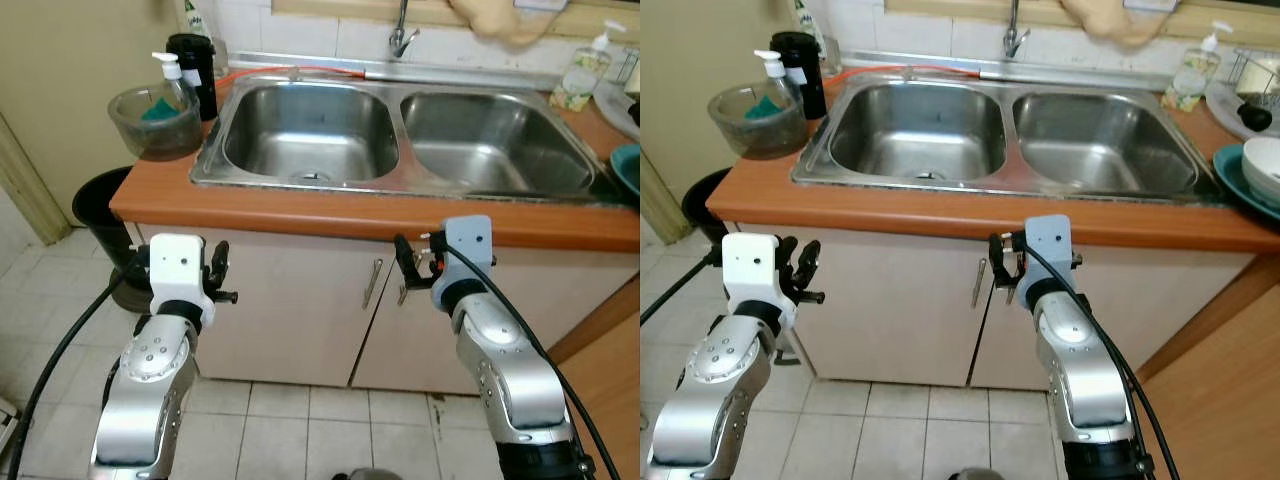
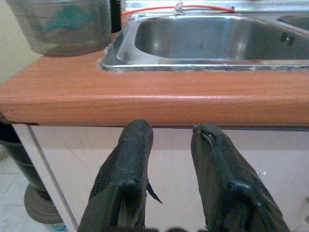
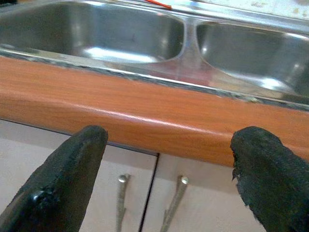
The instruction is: Kitchen organization
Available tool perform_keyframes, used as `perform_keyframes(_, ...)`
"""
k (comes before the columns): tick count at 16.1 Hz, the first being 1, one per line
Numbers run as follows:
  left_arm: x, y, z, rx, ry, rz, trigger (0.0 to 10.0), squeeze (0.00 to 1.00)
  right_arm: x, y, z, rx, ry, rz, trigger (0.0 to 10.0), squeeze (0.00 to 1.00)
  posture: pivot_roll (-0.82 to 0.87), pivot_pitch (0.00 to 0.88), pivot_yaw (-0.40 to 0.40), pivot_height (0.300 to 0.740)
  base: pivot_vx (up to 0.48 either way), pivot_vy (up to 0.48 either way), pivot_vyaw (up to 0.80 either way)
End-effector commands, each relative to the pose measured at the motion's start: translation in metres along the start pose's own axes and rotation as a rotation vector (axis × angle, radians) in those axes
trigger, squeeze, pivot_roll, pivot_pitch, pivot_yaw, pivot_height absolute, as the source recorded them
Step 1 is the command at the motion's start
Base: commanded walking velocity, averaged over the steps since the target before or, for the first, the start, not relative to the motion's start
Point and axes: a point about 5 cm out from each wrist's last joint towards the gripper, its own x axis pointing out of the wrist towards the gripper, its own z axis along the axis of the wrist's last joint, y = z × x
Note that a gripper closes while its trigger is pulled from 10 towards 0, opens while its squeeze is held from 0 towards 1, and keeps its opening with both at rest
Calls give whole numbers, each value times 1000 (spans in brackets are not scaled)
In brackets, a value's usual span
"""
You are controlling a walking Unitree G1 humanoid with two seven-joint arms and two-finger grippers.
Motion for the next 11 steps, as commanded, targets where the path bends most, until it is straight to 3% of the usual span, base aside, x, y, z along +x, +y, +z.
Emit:
perform_keyframes(1,1,0,5,7,-14,1,10000,0,0,-1,9,-21,-35,-4,10000,1000,-142,0,-27,740,0,-382,0)
perform_keyframes(8,1,-2,5,56,-19,-14,10000,0,-1,3,12,-9,-55,19,10000,1000,-138,0,-45,740,0,-314,0)
perform_keyframes(11,3,-3,6,62,-23,-22,10000,0,-1,2,11,-12,-58,15,10000,1000,-142,0,-42,740,0,-80,0)
